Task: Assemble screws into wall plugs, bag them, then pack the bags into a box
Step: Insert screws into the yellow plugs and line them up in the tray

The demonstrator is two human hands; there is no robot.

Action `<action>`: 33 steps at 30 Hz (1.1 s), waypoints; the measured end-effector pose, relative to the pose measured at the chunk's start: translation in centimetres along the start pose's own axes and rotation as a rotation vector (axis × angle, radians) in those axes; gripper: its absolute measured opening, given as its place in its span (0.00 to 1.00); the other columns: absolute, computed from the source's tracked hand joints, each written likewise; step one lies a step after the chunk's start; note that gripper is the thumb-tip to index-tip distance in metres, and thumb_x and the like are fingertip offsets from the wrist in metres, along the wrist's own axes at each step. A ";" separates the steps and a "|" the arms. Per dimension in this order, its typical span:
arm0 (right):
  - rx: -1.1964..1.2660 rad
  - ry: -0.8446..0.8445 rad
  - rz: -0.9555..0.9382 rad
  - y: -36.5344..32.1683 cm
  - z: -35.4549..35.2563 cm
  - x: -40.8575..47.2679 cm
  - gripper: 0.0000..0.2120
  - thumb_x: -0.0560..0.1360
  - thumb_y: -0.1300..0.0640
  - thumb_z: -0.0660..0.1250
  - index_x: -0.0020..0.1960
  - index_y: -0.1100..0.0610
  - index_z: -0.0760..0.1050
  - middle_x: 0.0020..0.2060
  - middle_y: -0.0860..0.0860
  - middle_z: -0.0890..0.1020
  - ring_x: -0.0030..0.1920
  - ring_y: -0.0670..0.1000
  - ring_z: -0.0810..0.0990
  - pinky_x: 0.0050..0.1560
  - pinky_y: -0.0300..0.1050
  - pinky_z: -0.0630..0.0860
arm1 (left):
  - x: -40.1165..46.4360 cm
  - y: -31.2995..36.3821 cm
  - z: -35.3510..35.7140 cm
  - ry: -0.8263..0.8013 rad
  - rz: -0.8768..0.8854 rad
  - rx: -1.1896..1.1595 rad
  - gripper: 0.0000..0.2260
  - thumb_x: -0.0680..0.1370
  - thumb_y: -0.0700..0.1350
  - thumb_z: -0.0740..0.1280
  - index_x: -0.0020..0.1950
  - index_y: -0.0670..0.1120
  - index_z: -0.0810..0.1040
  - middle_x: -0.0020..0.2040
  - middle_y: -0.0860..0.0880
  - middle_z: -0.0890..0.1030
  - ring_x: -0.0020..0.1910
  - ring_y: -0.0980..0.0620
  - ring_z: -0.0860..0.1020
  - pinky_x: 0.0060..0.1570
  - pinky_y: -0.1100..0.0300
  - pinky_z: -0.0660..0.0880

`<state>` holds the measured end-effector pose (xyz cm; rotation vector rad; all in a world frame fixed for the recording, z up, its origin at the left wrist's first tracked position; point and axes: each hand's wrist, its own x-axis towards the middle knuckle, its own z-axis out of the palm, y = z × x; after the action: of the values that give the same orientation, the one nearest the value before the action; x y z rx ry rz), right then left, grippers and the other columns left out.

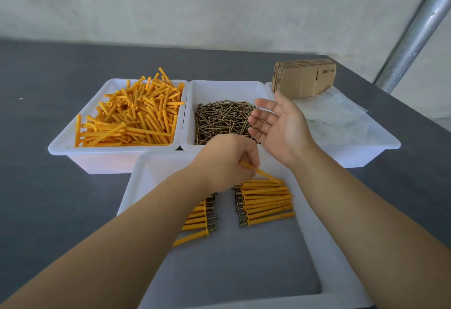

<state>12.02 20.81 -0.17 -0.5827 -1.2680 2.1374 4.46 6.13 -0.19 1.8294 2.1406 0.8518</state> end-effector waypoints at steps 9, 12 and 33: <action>-0.005 0.006 0.004 0.0 0.2 -0.2 0.17 0.80 0.45 0.60 0.52 0.58 0.79 0.37 0.51 0.82 0.41 0.50 0.82 0.44 0.46 0.78 | 0.5 0.4 3.9 0.035 0.071 0.487 0.03 0.78 0.42 0.60 0.45 0.49 0.69 0.37 0.50 0.71 0.41 0.46 0.72 0.34 0.55 0.67; 0.000 0.008 0.012 -0.1 0.3 -0.3 0.17 0.80 0.46 0.60 0.52 0.58 0.80 0.37 0.51 0.82 0.41 0.50 0.82 0.45 0.46 0.78 | 0.4 0.4 5.8 0.034 0.145 0.549 0.04 0.78 0.40 0.61 0.45 0.49 0.71 0.39 0.50 0.75 0.43 0.48 0.71 0.33 0.58 0.63; -1.449 0.157 -0.450 1.3 -1.1 2.2 0.09 0.77 0.60 0.67 0.55 0.53 0.82 0.53 0.48 0.84 0.52 0.49 0.80 0.50 0.40 0.73 | 0.8 -7.2 -4.1 0.376 -0.726 0.366 0.14 0.81 0.44 0.59 0.66 0.47 0.76 0.64 0.40 0.73 0.65 0.36 0.68 0.59 0.40 0.73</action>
<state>10.78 22.51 -2.05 -0.8342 -2.4152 0.5211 -3.80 5.21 -0.53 0.8724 3.0478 0.6783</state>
